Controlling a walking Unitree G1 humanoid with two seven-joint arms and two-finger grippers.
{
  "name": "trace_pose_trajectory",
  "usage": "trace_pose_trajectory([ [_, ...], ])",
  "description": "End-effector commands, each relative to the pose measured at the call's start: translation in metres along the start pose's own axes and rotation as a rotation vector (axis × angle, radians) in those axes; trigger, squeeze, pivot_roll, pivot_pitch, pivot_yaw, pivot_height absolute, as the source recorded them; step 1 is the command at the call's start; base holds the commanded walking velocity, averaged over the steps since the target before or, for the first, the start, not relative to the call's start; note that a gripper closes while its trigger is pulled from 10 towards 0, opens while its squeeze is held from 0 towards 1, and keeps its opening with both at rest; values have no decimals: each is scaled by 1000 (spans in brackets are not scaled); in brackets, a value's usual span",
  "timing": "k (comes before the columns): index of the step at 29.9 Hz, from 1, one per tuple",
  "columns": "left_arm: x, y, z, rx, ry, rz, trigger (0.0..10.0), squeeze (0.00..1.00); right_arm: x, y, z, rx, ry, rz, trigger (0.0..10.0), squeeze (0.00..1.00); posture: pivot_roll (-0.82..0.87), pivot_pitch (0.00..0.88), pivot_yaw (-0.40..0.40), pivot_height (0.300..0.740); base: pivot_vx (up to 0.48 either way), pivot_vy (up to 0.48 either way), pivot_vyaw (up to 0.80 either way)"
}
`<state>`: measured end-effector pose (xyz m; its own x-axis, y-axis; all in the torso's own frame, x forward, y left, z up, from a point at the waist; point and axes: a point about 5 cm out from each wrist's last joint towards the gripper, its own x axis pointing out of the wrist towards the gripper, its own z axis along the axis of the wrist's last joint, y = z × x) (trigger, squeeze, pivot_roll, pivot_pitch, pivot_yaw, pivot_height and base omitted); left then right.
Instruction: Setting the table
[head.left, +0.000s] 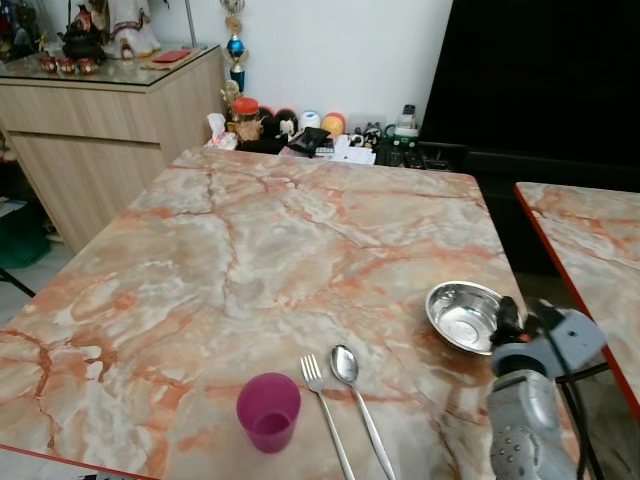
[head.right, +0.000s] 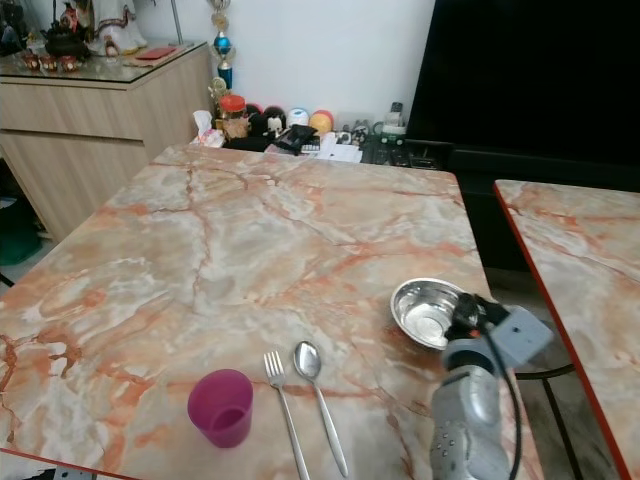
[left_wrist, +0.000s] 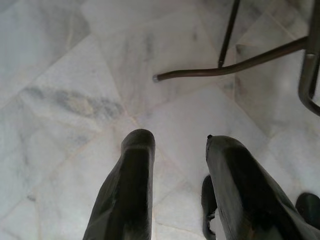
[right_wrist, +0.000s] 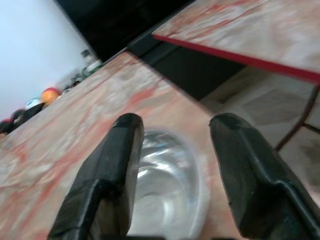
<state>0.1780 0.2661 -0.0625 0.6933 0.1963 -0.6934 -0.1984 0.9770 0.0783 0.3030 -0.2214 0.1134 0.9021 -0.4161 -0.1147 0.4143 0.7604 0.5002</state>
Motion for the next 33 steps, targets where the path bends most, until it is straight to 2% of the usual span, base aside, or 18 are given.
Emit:
trace_pose_trajectory([
  [1,-1,2,-4,23,20,-1,10000,0,1,3,1,15,17,-6,10000,1000,-11,35,-11,740,0,0,0],
  [7,-2,1,-6,32,25,-7,10000,0,1,0,-2,-22,72,-69,10000,1000,-13,37,-8,740,0,0,0],
  [8,-2,1,-6,33,25,-8,10000,0,1,0,-3,1,87,-77,10000,957,-13,37,-8,740,0,0,0],
  [9,-2,1,-6,34,26,-8,10000,0,2,0,-5,19,98,-83,10000,741,-13,37,-8,740,0,0,0],
  [10,-2,0,-6,35,26,-9,10000,0,2,-1,-6,21,117,-92,10000,0,-12,37,-7,740,0,0,0],
  [14,-1,-2,-6,62,32,-25,10000,0,6,-2,-14,5,198,-118,10000,0,-8,38,-10,740,0,0,0],
  [25,-2,-1,-8,60,40,-22,10000,0,8,1,-19,-5,247,-98,10000,0,-3,38,-9,740,0,0,0],
  [33,-2,-1,-9,55,38,-25,10000,0,12,11,-21,-4,273,-41,10000,0,-1,37,-10,740,0,0,0],
])
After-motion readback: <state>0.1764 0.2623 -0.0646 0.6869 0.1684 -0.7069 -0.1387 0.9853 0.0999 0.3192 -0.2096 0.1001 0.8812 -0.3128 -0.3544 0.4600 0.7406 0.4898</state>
